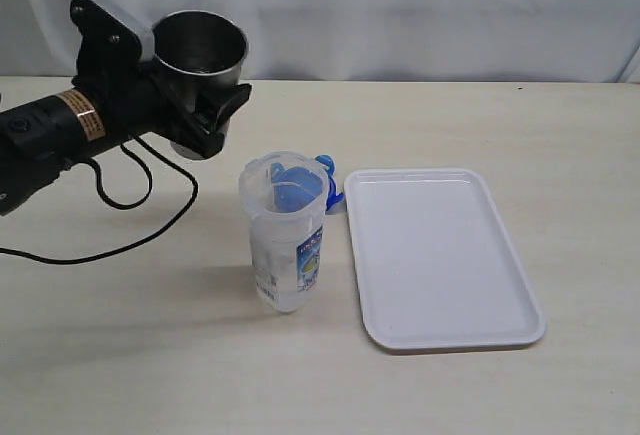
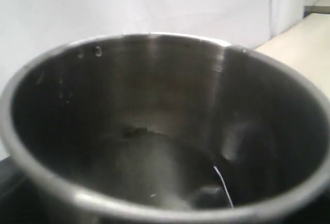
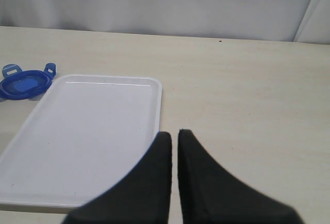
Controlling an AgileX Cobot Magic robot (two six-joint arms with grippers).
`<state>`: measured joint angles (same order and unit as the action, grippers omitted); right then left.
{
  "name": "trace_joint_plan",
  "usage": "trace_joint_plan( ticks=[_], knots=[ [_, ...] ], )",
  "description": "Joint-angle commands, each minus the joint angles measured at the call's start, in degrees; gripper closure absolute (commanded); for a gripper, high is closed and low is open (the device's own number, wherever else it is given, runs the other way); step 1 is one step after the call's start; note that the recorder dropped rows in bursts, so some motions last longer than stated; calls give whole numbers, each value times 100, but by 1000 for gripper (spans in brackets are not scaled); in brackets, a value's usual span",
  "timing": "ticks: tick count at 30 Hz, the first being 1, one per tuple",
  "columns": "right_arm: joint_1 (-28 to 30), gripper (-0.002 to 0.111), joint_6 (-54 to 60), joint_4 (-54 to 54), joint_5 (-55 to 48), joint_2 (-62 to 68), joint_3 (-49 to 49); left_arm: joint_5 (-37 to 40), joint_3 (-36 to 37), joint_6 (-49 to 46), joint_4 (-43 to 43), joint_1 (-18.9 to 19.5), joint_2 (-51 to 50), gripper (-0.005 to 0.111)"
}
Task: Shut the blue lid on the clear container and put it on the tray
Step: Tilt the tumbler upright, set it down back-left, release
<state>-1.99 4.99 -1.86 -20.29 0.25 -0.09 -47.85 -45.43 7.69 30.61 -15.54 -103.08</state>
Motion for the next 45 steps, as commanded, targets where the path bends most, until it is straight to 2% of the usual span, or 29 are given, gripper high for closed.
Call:
trace_joint_plan(
  ticks=[1,6,12,23,30,32,45],
  knots=[
    [-12,104,15,-23,74,-25,9,-588,-192,286,-786,-20,-282,107],
    [-12,104,15,-23,74,-25,9,-559,-759,555,-819,32,-775,107],
    [-12,104,15,-23,74,-25,9,-380,-1813,735,-831,256,-1496,107],
    [-12,104,15,-23,74,-25,9,243,-3459,758,-870,517,-2710,107],
    [-12,104,15,-23,74,-25,9,182,-3972,875,-914,517,-3315,107],
    [-12,104,15,-23,74,-25,9,182,-4037,875,-1159,517,-3427,107],
    [-12,104,15,-23,74,-25,9,260,-4059,885,-1275,517,-3631,107]
  ],
)
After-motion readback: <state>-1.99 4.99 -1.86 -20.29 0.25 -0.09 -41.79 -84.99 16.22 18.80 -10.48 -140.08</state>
